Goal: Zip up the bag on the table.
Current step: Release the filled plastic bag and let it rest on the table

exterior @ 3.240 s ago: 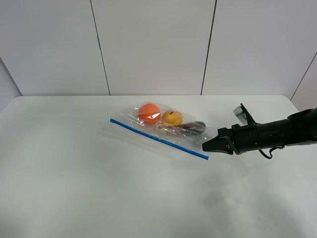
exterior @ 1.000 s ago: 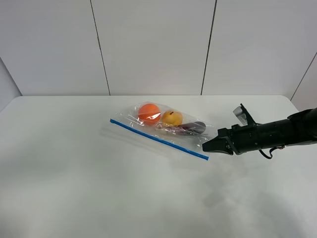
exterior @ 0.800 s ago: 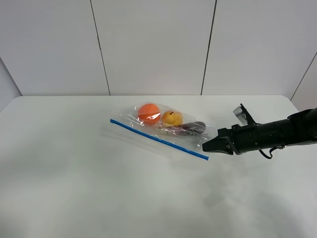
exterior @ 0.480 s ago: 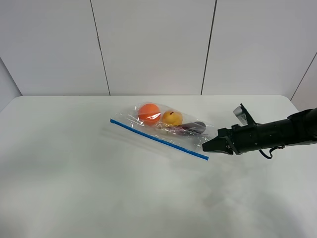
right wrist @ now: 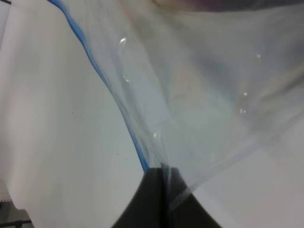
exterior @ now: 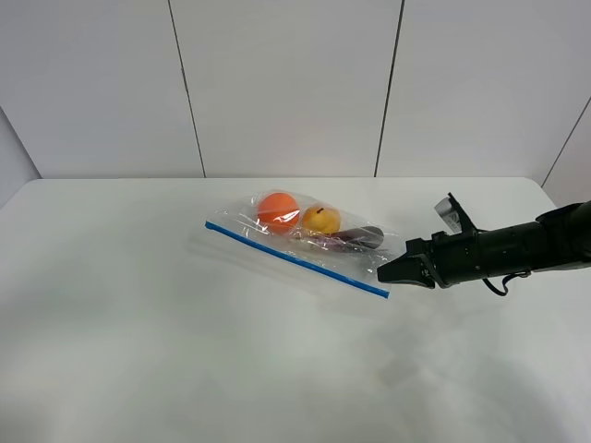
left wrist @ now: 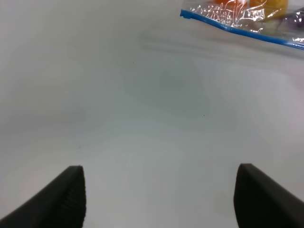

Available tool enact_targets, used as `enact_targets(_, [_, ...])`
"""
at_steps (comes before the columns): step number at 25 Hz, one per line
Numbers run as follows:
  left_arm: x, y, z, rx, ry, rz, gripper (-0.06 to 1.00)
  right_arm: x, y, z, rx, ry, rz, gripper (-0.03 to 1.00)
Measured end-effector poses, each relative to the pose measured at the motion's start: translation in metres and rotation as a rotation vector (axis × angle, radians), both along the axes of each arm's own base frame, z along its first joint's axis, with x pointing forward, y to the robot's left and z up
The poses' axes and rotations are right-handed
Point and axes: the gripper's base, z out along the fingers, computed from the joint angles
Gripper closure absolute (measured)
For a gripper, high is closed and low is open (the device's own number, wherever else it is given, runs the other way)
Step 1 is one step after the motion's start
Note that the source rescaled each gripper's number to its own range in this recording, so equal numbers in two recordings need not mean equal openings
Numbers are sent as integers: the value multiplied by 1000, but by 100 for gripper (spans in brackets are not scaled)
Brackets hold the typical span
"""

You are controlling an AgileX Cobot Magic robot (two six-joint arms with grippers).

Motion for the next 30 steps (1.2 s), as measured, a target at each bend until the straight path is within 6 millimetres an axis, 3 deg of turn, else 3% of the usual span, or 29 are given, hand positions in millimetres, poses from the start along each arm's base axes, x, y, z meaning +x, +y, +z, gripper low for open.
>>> enact_targets(10, [-1, 0, 0, 1, 9, -1, -5, 0, 0, 0, 2, 0, 1, 97])
enact_targets(20, [-12, 0, -12, 26, 192, -19, -5, -1, 1, 1, 17, 1, 9, 97])
enact_targets(30, [-24, 1, -12, 21, 123, -19, -5, -1, 1, 1, 19, 1, 11, 97])
